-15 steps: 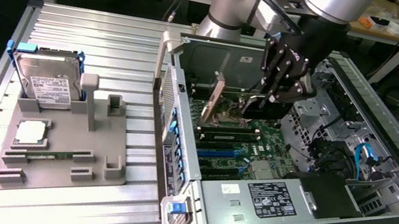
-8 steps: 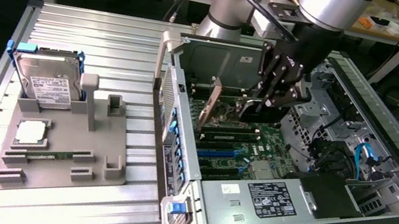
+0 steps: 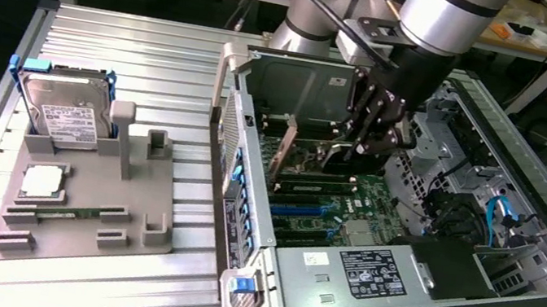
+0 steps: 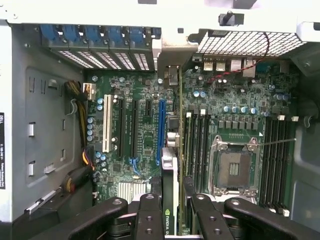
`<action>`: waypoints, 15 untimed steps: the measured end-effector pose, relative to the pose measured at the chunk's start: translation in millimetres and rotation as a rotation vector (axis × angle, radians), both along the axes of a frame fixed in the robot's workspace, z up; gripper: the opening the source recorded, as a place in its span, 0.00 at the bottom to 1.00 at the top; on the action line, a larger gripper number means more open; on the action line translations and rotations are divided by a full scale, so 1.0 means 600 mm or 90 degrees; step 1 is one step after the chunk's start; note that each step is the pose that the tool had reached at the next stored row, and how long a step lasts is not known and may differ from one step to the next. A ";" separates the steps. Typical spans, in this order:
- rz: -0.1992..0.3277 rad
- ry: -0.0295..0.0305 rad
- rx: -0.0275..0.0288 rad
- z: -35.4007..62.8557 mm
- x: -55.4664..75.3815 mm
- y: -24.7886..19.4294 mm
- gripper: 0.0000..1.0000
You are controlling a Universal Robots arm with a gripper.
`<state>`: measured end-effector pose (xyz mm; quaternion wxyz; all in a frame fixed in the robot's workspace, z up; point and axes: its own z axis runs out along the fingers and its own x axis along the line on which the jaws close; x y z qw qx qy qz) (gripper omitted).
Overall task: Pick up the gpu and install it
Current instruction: 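Insert the gpu into the slot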
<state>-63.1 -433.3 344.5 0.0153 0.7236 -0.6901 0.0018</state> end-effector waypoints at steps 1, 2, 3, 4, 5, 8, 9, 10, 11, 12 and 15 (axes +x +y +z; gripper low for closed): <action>0.000 0.0007 0.0000 -0.002 -0.001 0.0000 0.27; 0.000 0.0013 0.0000 -0.004 -0.002 0.0000 0.27; 0.000 0.0013 -0.0001 -0.006 -0.005 0.0000 0.27; 0.000 0.0011 -0.0001 -0.008 -0.006 0.0000 0.27; 0.000 -0.0003 0.0000 -0.009 -0.007 0.0000 0.27; 0.000 -0.0073 -0.0001 -0.013 -0.007 0.0000 0.27; 0.000 -0.0095 -0.0001 -0.014 -0.007 0.0000 0.27; 0.000 -0.0115 -0.0002 -0.015 -0.007 -0.0002 0.27; 0.000 -0.0128 -0.0001 -0.016 -0.007 -0.0003 0.27; 0.000 -0.0145 0.0001 -0.017 -0.008 -0.0004 0.27; -0.007 -0.0168 -0.0001 -0.022 -0.008 -0.0005 0.27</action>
